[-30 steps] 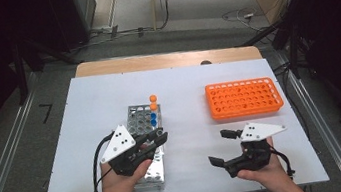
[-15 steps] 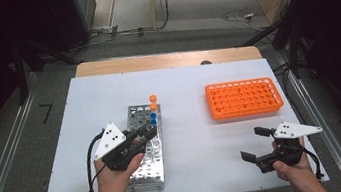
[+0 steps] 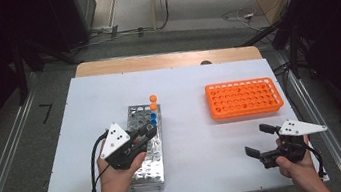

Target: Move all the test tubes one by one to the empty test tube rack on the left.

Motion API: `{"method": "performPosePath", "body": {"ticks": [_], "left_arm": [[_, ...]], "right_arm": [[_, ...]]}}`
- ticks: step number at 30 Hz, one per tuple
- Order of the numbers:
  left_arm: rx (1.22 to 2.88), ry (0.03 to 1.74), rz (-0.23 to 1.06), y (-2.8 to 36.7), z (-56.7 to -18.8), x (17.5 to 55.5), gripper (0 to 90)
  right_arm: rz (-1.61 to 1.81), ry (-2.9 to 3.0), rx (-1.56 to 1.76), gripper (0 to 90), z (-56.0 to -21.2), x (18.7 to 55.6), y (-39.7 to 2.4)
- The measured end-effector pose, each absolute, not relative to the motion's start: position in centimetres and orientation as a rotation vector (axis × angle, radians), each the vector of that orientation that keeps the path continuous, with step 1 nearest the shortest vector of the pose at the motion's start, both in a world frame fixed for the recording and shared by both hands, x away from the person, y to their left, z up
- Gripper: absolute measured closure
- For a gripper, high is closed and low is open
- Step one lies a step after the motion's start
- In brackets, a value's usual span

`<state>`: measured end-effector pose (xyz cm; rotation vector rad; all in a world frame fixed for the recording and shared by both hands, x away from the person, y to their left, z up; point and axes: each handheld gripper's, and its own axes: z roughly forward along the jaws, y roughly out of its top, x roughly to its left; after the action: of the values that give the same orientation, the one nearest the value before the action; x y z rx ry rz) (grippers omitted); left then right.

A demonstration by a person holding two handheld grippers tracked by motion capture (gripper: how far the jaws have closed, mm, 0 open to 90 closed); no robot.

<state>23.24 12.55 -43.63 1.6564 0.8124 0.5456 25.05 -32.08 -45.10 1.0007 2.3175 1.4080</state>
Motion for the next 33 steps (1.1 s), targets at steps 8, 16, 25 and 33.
{"method": "performPosePath", "body": {"ticks": [8,16,25,33], "left_arm": [[1.732,0.833,0.563,12.0,-44.2,23.1,75.4],[1.732,0.832,0.539,12.1,-44.1,23.1,69.8],[1.701,0.838,0.473,12.6,-43.8,23.0,46.9],[1.680,0.836,0.469,13.4,-43.4,22.3,19.1]], "right_arm": [[1.390,2.330,1.001,0.0,-45.4,25.2,-31.8],[1.375,2.330,1.015,0.0,-45.7,25.4,-31.9],[1.381,2.326,1.018,0.0,-45.7,25.5,-32.1],[1.390,2.305,1.020,0.0,-45.7,25.7,-32.3]]}}
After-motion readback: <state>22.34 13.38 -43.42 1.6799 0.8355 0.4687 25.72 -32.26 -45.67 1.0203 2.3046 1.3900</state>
